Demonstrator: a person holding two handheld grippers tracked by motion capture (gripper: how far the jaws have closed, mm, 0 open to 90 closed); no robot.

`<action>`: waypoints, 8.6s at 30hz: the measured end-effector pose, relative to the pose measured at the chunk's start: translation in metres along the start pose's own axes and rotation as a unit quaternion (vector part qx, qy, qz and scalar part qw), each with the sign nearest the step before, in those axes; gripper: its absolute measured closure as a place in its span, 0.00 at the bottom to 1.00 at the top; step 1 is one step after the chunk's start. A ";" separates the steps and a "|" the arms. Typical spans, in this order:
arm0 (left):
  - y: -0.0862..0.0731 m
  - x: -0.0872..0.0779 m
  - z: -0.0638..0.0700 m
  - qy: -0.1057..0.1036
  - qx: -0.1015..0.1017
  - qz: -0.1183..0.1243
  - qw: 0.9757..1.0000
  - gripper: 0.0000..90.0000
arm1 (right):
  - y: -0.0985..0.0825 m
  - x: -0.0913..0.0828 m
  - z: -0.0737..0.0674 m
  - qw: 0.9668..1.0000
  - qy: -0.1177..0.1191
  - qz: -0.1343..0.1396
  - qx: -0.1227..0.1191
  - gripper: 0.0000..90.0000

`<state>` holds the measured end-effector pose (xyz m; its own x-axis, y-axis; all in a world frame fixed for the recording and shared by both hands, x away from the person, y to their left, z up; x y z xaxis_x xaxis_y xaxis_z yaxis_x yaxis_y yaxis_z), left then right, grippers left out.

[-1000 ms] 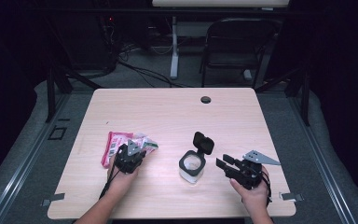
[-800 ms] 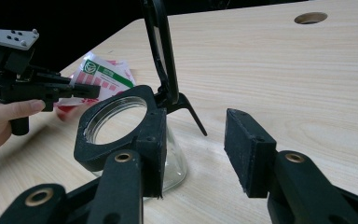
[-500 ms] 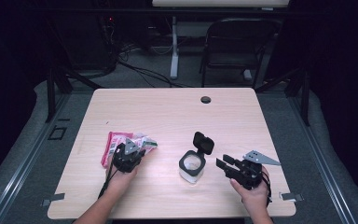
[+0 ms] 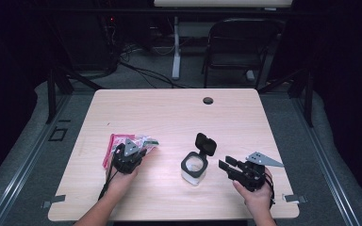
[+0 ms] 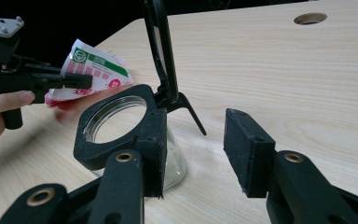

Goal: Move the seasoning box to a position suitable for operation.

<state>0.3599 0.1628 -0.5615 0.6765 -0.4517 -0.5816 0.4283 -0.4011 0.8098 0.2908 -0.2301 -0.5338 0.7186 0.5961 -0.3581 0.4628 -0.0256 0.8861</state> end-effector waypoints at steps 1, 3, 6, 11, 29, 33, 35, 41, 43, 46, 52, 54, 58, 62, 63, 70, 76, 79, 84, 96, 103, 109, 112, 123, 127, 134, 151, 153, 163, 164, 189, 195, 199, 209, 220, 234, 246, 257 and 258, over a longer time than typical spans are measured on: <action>0.001 -0.002 0.000 -0.002 0.000 0.004 1.000 1.00 | 0.000 0.000 0.000 1.000 0.000 0.000 0.000 0.67; 0.004 -0.005 0.001 -0.005 0.004 0.013 1.000 1.00 | 0.000 0.000 0.000 1.000 -0.001 0.000 0.000 0.67; 0.008 -0.010 0.003 -0.011 0.006 0.020 1.000 1.00 | 0.000 0.000 0.000 1.000 -0.001 0.001 0.000 0.67; 0.017 -0.022 0.006 -0.023 0.012 0.040 0.999 1.00 | 0.000 0.000 -0.001 1.000 -0.004 0.000 -0.003 0.67; 0.042 -0.062 0.006 -0.046 0.011 0.104 0.993 1.00 | 0.005 -0.008 -0.007 0.996 -0.039 0.052 -0.063 0.60; 0.047 -0.062 0.013 -0.057 0.020 0.107 0.992 1.00 | 0.005 -0.008 -0.007 0.997 -0.030 0.035 -0.057 0.60; 0.050 -0.063 0.016 -0.065 0.023 0.106 0.992 1.00 | 0.003 -0.007 -0.007 0.998 -0.024 0.028 -0.048 0.61; 0.053 -0.063 0.025 -0.081 0.032 0.104 0.991 1.00 | 0.003 -0.007 -0.008 0.998 -0.017 0.034 -0.048 0.60; 0.052 -0.063 0.029 -0.090 0.034 0.102 0.990 1.00 | 0.003 -0.008 -0.008 0.998 -0.017 0.034 -0.048 0.61; 0.051 -0.062 0.033 -0.101 0.032 0.101 0.989 1.00 | 0.004 -0.009 -0.009 0.998 -0.013 0.033 -0.055 0.64; 0.047 -0.059 0.047 -0.128 0.044 0.095 0.986 1.00 | 0.010 -0.015 -0.021 0.995 0.017 0.040 -0.093 0.72; 0.044 -0.057 0.050 -0.131 0.048 0.090 0.986 1.00 | 0.013 -0.015 -0.029 0.993 0.024 0.041 -0.106 0.72; 0.035 -0.055 0.054 -0.138 0.053 0.082 0.986 1.00 | 0.019 -0.009 -0.046 0.991 0.043 0.040 -0.121 0.72; 0.027 -0.057 0.056 -0.148 0.056 0.082 0.984 1.00 | 0.028 0.004 -0.061 0.987 0.073 0.036 -0.142 0.68; 0.026 -0.057 0.057 -0.148 0.056 0.080 0.984 1.00 | 0.030 0.007 -0.062 0.986 0.079 0.034 -0.142 0.67; 0.019 -0.062 0.061 -0.149 0.062 0.074 0.984 1.00 | 0.038 0.043 -0.078 0.981 0.134 0.006 -0.143 0.63; 0.011 -0.072 0.057 -0.146 0.058 0.077 0.985 1.00 | 0.043 0.072 -0.090 0.974 0.173 -0.004 -0.146 0.59; 0.007 -0.076 0.055 -0.145 0.054 0.077 0.985 1.00 | 0.043 0.080 -0.094 0.972 0.182 -0.006 -0.148 0.59; 0.002 -0.082 0.051 -0.141 0.053 0.079 0.985 1.00 | 0.042 0.094 -0.104 0.965 0.203 -0.021 -0.163 0.57; -0.009 -0.098 0.042 -0.128 0.046 0.086 0.987 1.00 | 0.040 0.114 -0.123 0.952 0.238 -0.035 -0.189 0.57; -0.010 -0.101 0.036 -0.128 0.028 0.095 0.987 1.00 | 0.034 0.119 -0.129 0.944 0.255 -0.066 -0.200 0.62; -0.007 -0.099 0.036 -0.128 0.028 0.098 0.987 1.00 | 0.032 0.118 -0.126 0.946 0.248 -0.077 -0.195 0.70; -0.004 -0.098 0.036 -0.127 0.028 0.098 0.987 1.00 | 0.030 0.117 -0.124 0.947 0.241 -0.088 -0.195 0.75; 0.000 -0.093 0.040 -0.142 0.033 0.102 0.984 1.00 | 0.028 0.111 -0.120 0.951 0.227 -0.113 -0.179 0.98; 0.000 -0.092 0.041 -0.142 0.032 0.099 0.984 1.00 | 0.027 0.111 -0.121 0.951 0.220 -0.119 -0.181 1.00; 0.000 -0.091 0.041 -0.141 0.027 0.097 0.985 0.98 | 0.029 0.112 -0.119 0.954 0.214 -0.127 -0.169 1.00; 0.003 -0.095 0.046 -0.136 0.037 0.108 0.984 0.96 | 0.036 0.104 -0.122 0.962 0.201 -0.092 -0.163 1.00; 0.003 -0.096 0.046 -0.136 0.038 0.110 0.984 0.95 | 0.038 0.100 -0.123 0.963 0.201 -0.084 -0.161 1.00; -0.001 -0.092 0.041 -0.138 0.020 0.105 0.985 0.80 | 0.039 0.099 -0.119 0.965 0.199 -0.077 -0.152 1.00; -0.002 -0.091 0.041 -0.140 0.017 0.099 0.985 0.77 | 0.039 0.099 -0.118 0.966 0.198 -0.077 -0.151 1.00; -0.014 -0.074 0.043 -0.127 0.012 0.064 0.990 0.99 | 0.042 0.099 -0.119 0.968 0.198 -0.060 -0.140 1.00; -0.008 -0.075 0.044 -0.129 0.014 0.075 0.989 1.00 | 0.047 0.095 -0.120 0.970 0.196 -0.047 -0.137 1.00; -0.002 -0.076 0.045 -0.134 0.013 0.083 0.987 1.00 | 0.051 0.090 -0.119 0.970 0.194 -0.038 -0.138 1.00; -0.003 -0.071 0.043 -0.140 -0.002 0.084 0.987 0.96 | 0.051 0.090 -0.115 0.972 0.186 -0.039 -0.137 1.00; -0.015 -0.063 0.037 -0.140 -0.021 0.069 0.987 0.71 | 0.049 0.092 -0.114 0.973 0.184 -0.039 -0.134 1.00; -0.027 -0.044 0.042 -0.145 -0.020 0.032 0.989 0.58 | 0.047 0.089 -0.111 0.973 0.187 -0.035 -0.131 1.00; -0.032 -0.031 0.042 -0.145 -0.016 0.019 0.989 0.52 | 0.045 0.085 -0.106 0.973 0.190 -0.032 -0.125 1.00; -0.035 -0.021 0.043 -0.150 -0.026 0.007 0.988 0.48 | 0.043 0.083 -0.105 0.974 0.191 -0.031 -0.121 1.00; -0.035 -0.020 0.044 -0.151 -0.027 0.005 0.988 0.48 | 0.043 0.083 -0.104 0.974 0.191 -0.030 -0.120 1.00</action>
<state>0.3052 0.1511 -0.5818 0.4742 -0.6756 -0.5644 0.4598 -0.3567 0.8133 0.3158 -0.0984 -0.4950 0.4273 0.8467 -0.3171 0.3302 0.1803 0.9265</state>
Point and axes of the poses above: each handheld gripper's, and its own axes: x roughly forward along the jaws, y roughly out of its top, z roughly to its right, the point moved 1 cm from there along x, roughly forward along the jaws, and after that the axes turned 2 degrees about z, right-handed, at the moved point
